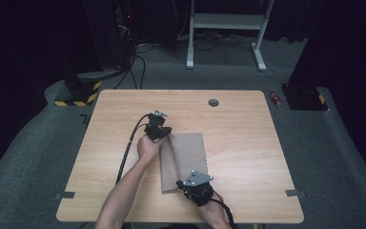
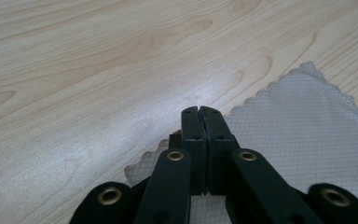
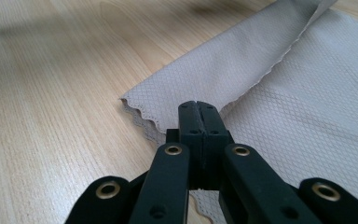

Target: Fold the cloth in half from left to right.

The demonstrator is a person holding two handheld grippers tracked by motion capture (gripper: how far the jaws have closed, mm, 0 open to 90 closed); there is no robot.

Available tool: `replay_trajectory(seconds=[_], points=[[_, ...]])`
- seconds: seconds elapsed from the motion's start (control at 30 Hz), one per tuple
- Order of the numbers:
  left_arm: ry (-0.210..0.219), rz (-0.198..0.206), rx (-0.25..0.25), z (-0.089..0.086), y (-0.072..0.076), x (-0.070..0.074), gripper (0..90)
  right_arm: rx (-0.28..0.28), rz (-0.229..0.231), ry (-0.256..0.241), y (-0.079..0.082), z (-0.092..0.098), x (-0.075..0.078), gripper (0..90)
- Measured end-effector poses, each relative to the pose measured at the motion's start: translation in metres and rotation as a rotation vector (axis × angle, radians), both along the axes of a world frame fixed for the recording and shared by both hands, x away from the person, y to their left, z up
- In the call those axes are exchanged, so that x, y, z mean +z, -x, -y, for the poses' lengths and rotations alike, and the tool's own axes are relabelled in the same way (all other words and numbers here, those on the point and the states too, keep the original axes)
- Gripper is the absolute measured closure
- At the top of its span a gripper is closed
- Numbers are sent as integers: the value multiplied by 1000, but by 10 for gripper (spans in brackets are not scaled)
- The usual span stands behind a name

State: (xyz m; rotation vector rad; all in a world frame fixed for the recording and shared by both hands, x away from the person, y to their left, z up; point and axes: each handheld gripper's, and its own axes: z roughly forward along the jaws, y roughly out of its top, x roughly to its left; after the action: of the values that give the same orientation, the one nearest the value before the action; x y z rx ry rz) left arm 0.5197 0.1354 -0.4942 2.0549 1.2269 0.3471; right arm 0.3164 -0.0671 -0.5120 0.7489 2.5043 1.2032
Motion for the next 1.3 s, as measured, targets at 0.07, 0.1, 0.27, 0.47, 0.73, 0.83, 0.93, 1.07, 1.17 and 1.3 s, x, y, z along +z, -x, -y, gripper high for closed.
replay_trajectory(seconds=[0.07, 0.1, 0.27, 0.47, 0.73, 0.83, 0.93, 1.07, 1.17, 1.3], points=[[1, 3, -4, 1, -1, 1, 890, -6, -2, -7, 0, 3, 0, 900], [3, 1, -6, 3, -1, 1, 890, -8, -1, -9, 0, 4, 0, 900], [-14, 0, -25, 11, -3, 2, 890, -24, -8, -19, 1, 11, -3, 900], [-22, 12, -50, 24, -4, 7, 889, -38, -13, -28, 1, 19, -4, 900], [-21, 10, -62, 33, -6, 6, 889, -65, -17, -41, 3, 31, -5, 900], [-41, 14, -75, 40, -9, 7, 888, -79, -16, -39, 3, 37, -5, 900], [-47, 15, -86, 47, -9, 8, 888, -91, -15, -39, 3, 42, -5, 900], [-52, 13, -105, 57, -11, 6, 888, -101, -18, -32, 4, 46, -6, 900], [-46, 8, -109, 63, -12, 4, 888, -112, -16, -24, 6, 50, -7, 900], [-50, 10, -120, 70, -14, 5, 887, -123, -7, -23, 7, 56, -6, 900]])
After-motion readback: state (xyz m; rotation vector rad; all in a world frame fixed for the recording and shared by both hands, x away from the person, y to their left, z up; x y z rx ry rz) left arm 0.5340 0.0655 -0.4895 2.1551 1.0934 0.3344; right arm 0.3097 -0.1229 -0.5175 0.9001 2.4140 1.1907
